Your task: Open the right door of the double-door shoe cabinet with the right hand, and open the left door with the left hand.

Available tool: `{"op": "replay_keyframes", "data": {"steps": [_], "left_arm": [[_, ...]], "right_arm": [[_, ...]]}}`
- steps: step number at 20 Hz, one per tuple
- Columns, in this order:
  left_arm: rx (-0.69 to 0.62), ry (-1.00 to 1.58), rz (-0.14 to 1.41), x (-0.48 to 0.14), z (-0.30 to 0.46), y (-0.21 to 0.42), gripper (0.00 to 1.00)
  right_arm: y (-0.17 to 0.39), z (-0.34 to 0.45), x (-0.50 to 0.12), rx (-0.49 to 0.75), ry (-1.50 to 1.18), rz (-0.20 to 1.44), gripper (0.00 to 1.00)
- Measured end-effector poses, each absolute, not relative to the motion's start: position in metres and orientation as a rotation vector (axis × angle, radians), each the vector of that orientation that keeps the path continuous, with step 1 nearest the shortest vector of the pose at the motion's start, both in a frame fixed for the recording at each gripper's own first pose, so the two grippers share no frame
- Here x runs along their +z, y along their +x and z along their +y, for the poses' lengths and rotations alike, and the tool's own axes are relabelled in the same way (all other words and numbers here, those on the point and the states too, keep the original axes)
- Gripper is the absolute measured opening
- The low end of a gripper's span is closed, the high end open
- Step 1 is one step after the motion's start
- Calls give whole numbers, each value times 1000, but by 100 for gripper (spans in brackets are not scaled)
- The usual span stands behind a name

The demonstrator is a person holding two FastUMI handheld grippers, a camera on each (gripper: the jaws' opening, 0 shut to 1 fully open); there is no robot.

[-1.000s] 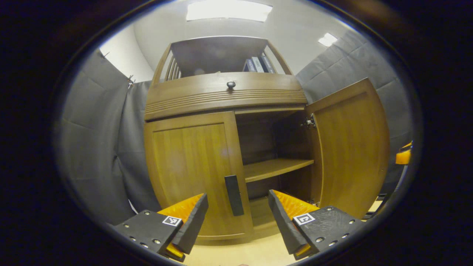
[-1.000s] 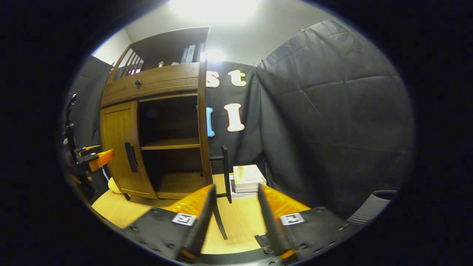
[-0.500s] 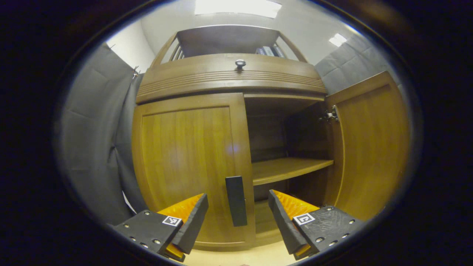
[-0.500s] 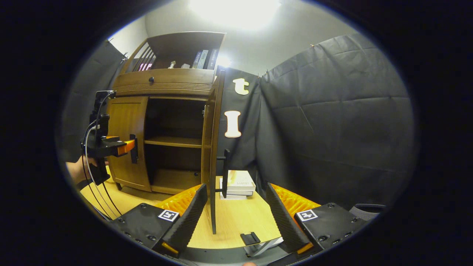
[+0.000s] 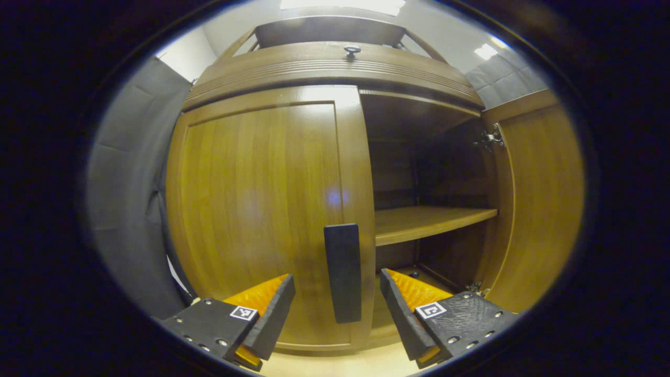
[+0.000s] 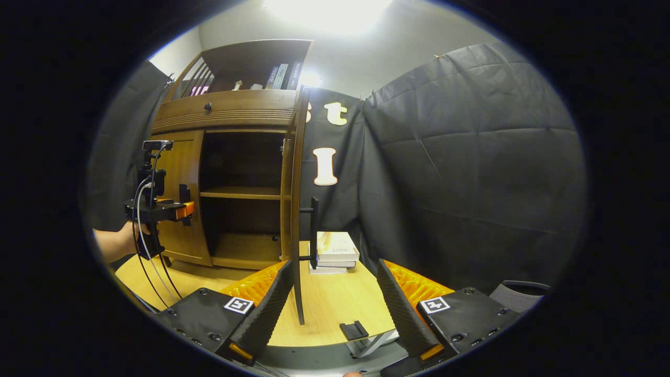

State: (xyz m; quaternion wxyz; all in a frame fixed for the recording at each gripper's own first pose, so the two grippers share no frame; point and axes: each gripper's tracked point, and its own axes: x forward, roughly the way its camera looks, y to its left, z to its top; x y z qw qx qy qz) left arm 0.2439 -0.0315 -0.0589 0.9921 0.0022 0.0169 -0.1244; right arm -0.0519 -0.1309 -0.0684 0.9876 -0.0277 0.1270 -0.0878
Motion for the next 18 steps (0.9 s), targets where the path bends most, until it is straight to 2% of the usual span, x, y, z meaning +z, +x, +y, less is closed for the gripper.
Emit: {"op": "replay_keyframes", "data": {"steps": [2, 5, 9, 10, 16, 18], "left_arm": [[-242, -9, 35, -59, -34, 250, 83], [-235, -8, 26, -53, -34, 257, 84], [-225, -39, 49, -59, -33, 268, 60], [-237, -50, 51, -59, -35, 268, 49], [-248, -35, 68, -64, -41, 267, 28], [-242, -46, 75, -61, -39, 263, 26]], "right_arm": [[-51, -130, -73, -176, -64, 267, 97], [-49, -128, -74, -169, -74, 273, 100], [-45, -127, -76, -159, -87, 273, 97], [-43, -126, -76, -157, -87, 274, 100], [-37, -124, -77, -139, -66, 264, 100], [-35, -123, -79, -130, -66, 266, 97]]}}
